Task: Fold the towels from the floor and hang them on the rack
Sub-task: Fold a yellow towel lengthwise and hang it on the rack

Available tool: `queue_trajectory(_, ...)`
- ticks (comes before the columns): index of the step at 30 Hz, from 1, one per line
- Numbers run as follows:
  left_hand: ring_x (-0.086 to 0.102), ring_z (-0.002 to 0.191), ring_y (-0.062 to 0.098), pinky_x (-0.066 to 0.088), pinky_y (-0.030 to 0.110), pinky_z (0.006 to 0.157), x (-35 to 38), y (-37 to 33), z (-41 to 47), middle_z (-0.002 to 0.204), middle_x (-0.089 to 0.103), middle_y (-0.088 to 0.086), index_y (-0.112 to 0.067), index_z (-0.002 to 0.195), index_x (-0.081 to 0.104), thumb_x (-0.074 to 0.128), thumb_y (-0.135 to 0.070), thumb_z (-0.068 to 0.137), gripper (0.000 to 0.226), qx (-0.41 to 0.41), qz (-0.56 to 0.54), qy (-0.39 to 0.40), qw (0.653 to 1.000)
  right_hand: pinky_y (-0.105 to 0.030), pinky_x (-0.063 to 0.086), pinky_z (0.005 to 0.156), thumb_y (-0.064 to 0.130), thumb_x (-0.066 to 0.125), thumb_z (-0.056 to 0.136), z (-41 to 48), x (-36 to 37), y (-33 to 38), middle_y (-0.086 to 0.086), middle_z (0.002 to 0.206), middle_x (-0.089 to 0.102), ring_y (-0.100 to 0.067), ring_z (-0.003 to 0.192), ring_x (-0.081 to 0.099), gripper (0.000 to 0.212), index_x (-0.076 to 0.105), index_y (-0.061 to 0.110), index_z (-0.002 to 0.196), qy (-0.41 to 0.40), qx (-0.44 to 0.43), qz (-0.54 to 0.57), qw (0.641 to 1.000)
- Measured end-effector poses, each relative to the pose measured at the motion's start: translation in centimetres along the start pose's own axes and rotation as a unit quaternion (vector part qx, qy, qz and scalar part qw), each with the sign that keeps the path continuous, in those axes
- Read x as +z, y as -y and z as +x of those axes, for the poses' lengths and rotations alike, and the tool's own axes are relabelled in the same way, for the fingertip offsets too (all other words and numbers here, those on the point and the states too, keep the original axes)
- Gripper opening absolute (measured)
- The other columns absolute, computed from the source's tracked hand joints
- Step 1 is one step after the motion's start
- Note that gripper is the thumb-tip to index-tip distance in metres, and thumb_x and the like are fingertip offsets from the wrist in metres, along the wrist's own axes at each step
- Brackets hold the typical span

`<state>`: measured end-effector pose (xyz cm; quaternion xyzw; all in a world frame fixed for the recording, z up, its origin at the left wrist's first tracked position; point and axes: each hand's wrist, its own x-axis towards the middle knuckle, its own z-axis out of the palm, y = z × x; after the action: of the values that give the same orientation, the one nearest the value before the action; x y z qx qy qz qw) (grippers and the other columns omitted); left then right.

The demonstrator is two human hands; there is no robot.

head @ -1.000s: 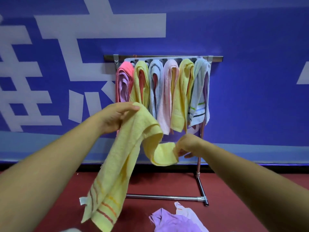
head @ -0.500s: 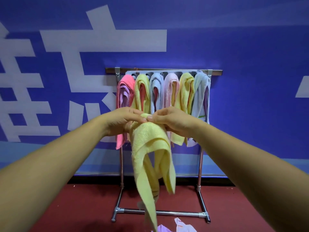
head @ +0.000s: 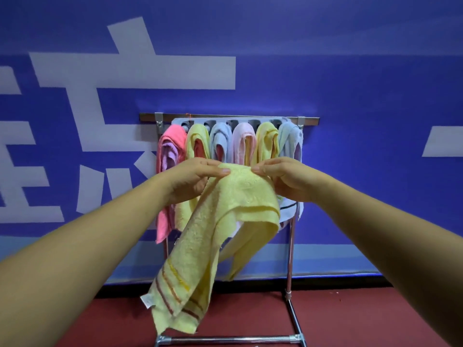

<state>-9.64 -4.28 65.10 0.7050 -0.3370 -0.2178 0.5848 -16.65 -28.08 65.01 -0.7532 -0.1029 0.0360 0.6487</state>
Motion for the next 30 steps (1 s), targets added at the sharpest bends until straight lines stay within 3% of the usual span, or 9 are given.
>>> queue_trajectory(2,0.064,0.114,0.031,0.05,0.038,0.099,0.5,-0.8,1.9,0.124,0.065,0.021,0.003,0.12,0.065,0.067,-0.017,0.09,0.037,0.013,-0.015,0.008,1.0,-0.032,0.054,0.085,0.019,0.058,0.098,-0.2,-1.5,0.3,-0.018,0.101,0.063,-0.028,0.094,0.063,0.041,0.057,-0.016,0.118,0.004,0.005,-0.029,1.0)
queue_trajectory(5,0.06,0.121,0.033,0.044,0.042,0.108,1.7,-1.8,4.9,0.129,0.062,0.023,0.006,0.124,0.061,0.067,-0.016,0.087,0.044,0.025,-0.029,0.027,0.999,-0.028,0.051,0.075,0.016,0.058,0.096,-0.5,-4.1,1.3,-0.01,0.085,0.058,-0.02,0.079,0.058,0.02,0.06,-0.004,0.093,-0.03,-0.016,-0.026,0.999)
queue_trajectory(12,0.059,0.099,0.023,0.048,0.038,0.095,4.4,-2.5,12.1,0.105,0.064,0.018,0.012,0.107,0.065,0.075,-0.029,0.083,0.048,0.006,0.098,0.074,0.992,-0.019,0.049,0.051,0.008,0.045,0.102,-0.6,-11.3,3.5,0.0,0.063,0.065,-0.011,0.055,0.063,0.025,0.06,0.002,0.082,-0.111,-0.041,-0.031,0.992)
queue_trajectory(14,0.065,0.089,0.014,0.051,0.029,0.085,5.2,-2.7,14.7,0.096,0.071,0.005,-0.006,0.09,0.074,0.066,-0.016,0.089,0.013,0.026,0.058,0.058,0.996,-0.019,0.05,0.052,0.009,0.045,0.103,-0.2,-13.6,3.7,-0.002,0.066,0.067,-0.013,0.057,0.064,0.024,0.063,0.001,0.09,-0.139,-0.033,-0.05,0.989)
queue_trajectory(16,0.064,0.081,0.01,0.049,0.022,0.076,5.7,-3.5,17.5,0.09,0.069,0.001,-0.008,0.093,0.069,0.062,-0.009,0.092,0.007,0.066,0.041,0.02,0.997,-0.022,0.052,0.057,0.009,0.044,0.103,0.7,-16.1,3.7,-0.001,0.068,0.068,-0.012,0.059,0.065,0.024,0.065,0.002,0.093,-0.167,-0.032,-0.053,0.984)
queue_trajectory(21,0.048,0.064,0.01,0.037,0.021,0.061,5.8,-6.5,24.2,0.078,0.056,0.0,-0.014,0.096,0.059,0.064,-0.006,0.091,0.01,0.111,0.089,-0.082,0.986,-0.02,0.052,0.055,0.013,0.048,0.103,4.1,-21.5,4.3,0.0,0.071,0.068,-0.013,0.066,0.065,0.022,0.065,0.002,0.095,-0.228,-0.016,-0.043,0.973)
queue_trajectory(25,0.048,0.064,0.011,0.039,0.02,0.054,5.3,-7.8,28.5,0.079,0.054,0.001,-0.014,0.105,0.058,0.064,-0.01,0.092,0.015,0.086,0.203,-0.088,0.971,-0.028,0.058,0.072,0.014,0.057,0.098,8.6,-25.6,4.2,-0.009,0.117,0.071,-0.018,0.095,0.07,0.031,0.06,-0.003,0.123,-0.278,0.022,-0.071,0.958)
queue_trajectory(27,0.049,0.055,0.007,0.039,0.018,0.046,4.7,-8.1,30.5,0.079,0.053,0.001,-0.013,0.107,0.057,0.063,-0.011,0.093,0.016,0.083,0.253,-0.092,0.959,-0.029,0.058,0.071,0.013,0.06,0.096,10.7,-27.1,4.1,-0.008,0.115,0.07,-0.018,0.092,0.071,0.03,0.059,-0.002,0.122,-0.293,0.039,-0.107,0.949)
queue_trajectory(30,0.058,0.07,0.015,0.046,0.026,0.065,3.7,-7.8,33.6,0.091,0.06,0.006,-0.016,0.11,0.058,0.069,-0.022,0.09,0.023,0.089,0.307,-0.12,0.94,-0.032,0.057,0.069,0.013,0.061,0.095,13.4,-28.6,4.2,-0.008,0.105,0.066,-0.019,0.08,0.069,0.027,0.06,-0.001,0.118,-0.316,0.04,-0.136,0.938)
